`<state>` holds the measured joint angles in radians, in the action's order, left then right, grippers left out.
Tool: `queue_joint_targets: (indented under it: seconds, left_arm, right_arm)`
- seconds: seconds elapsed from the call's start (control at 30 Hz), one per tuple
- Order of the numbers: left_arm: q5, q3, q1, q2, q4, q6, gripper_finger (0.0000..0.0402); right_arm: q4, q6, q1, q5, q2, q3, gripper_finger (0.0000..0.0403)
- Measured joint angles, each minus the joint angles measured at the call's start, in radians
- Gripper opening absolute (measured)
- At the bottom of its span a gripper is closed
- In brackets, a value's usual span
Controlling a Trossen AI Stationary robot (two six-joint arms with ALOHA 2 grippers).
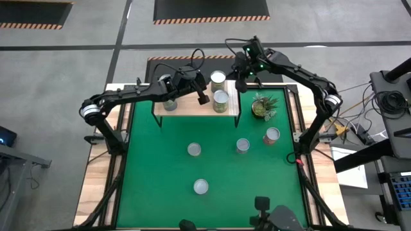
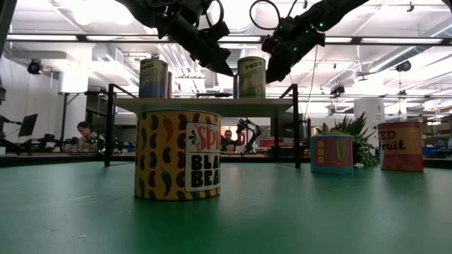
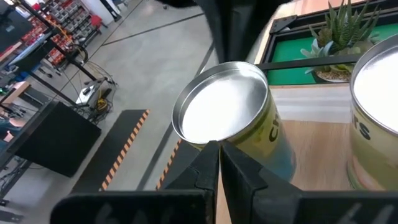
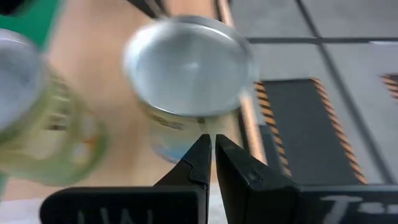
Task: Pick and place cans onto a shelf
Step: Put the big light blue can on the shelf aligned with the other big green can
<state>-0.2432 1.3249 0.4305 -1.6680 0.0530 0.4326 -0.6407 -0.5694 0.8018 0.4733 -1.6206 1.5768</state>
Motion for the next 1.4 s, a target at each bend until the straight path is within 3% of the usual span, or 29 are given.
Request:
queue_joint_targets:
  seconds: [0.1,0.3,0.63,1.17,1.4]
  left_arm:
    - [0.000,-0.010,0.001,0.000,0.000,0.000,0.0000]
    - [0.000,-0.025,0.004,0.000,0.000,-0.004,0.0000]
    - [-0.001,-0.026,0.025,0.001,-0.020,0.000,0.0000]
    - [0.026,-0.026,0.030,0.001,-0.018,-0.041,0.0000]
    - [0.027,-0.026,0.030,0.001,-0.053,-0.041,0.0000]
  right_arm:
    - [0.039,0.000,0.004,-0.059,-0.003,0.000,0.0013]
    - [0.119,0.008,-0.009,-0.018,-0.026,-0.002,0.0013]
    - [0.038,0.000,-0.019,0.055,-0.009,-0.002,0.0013]
    - [-0.010,0.019,-0.019,0.003,0.088,-0.001,0.0013]
    - [0.084,0.059,-0.023,-0.002,0.115,0.002,0.0013]
